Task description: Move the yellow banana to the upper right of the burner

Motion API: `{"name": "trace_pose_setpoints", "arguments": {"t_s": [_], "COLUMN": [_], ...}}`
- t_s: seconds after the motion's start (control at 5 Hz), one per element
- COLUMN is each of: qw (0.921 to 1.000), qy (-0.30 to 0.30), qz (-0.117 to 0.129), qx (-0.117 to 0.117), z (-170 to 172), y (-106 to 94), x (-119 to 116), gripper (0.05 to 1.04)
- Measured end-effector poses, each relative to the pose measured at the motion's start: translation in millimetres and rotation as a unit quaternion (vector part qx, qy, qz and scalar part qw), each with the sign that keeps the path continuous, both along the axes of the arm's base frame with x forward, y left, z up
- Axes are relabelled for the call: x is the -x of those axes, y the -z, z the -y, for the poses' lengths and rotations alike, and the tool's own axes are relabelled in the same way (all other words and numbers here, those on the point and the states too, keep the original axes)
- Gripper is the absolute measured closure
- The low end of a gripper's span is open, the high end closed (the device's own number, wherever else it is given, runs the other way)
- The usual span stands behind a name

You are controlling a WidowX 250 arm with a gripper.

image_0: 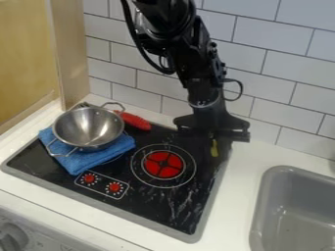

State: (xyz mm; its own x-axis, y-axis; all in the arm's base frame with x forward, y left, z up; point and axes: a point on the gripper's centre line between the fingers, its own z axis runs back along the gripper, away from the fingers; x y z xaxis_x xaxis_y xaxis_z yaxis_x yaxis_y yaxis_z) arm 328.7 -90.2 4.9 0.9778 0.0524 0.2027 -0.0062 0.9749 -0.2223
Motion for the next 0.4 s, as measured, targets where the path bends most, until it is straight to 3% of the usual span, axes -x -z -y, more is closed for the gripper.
{"name": "trace_pose_setpoints", "arguments": {"t_s": [0.2, 0.4], "qw": [1.0, 0.9999], "qy": [0.003, -0.006], "qz": [-0.003, -0.015], "qx": [0.002, 0.003], "z": [1.0, 0.4], "y": [3.3, 3.4], "x": [0.6, 3.1], "gripper": [0.802, 0.535]}}
